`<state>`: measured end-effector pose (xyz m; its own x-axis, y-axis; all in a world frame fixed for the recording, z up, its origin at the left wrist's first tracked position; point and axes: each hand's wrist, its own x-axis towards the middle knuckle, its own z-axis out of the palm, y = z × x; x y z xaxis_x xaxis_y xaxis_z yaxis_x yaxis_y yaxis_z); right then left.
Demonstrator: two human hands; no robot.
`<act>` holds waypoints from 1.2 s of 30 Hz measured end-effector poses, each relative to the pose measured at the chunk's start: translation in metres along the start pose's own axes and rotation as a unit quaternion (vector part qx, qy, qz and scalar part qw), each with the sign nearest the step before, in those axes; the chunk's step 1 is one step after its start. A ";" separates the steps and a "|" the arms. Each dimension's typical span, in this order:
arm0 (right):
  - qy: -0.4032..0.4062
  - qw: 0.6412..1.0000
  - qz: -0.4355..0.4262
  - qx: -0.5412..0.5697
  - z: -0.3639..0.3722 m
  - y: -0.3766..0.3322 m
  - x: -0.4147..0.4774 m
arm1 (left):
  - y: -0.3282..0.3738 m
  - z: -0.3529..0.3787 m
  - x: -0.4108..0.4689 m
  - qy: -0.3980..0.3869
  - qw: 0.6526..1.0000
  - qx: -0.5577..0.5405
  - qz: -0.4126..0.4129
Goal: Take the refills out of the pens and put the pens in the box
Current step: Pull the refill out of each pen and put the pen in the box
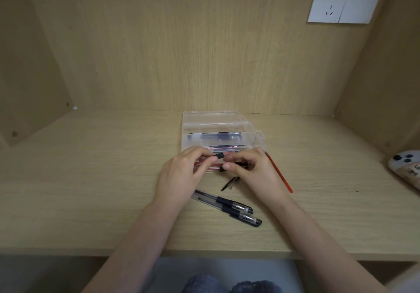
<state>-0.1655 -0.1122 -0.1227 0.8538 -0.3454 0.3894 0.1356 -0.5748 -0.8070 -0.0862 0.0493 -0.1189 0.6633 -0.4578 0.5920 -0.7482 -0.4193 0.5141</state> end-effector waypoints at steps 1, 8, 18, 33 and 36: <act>0.006 1.000 0.001 0.019 0.000 -0.001 0.000 | 0.000 0.001 0.000 -0.002 1.000 0.002 0.004; 0.028 0.983 0.050 0.176 -0.006 -0.001 0.005 | 0.000 0.000 0.000 -0.019 1.000 -0.006 0.015; 0.205 0.875 0.088 0.430 -0.035 0.006 0.014 | 0.001 -0.003 -0.001 -0.052 0.999 -0.004 -0.001; 0.090 0.950 0.242 -0.173 -0.063 0.020 0.041 | 0.003 -0.001 -0.002 -0.095 0.995 -0.013 0.003; 0.101 0.949 0.237 -0.179 -0.062 0.027 0.043 | 0.004 -0.001 -0.002 -0.100 0.995 -0.015 0.002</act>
<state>-0.1557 -0.1882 -0.1000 0.6574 -0.7429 0.1258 -0.4513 -0.5220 -0.7238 -0.0905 0.0490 -0.1174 0.6476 -0.6079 0.4594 -0.7487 -0.3956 0.5320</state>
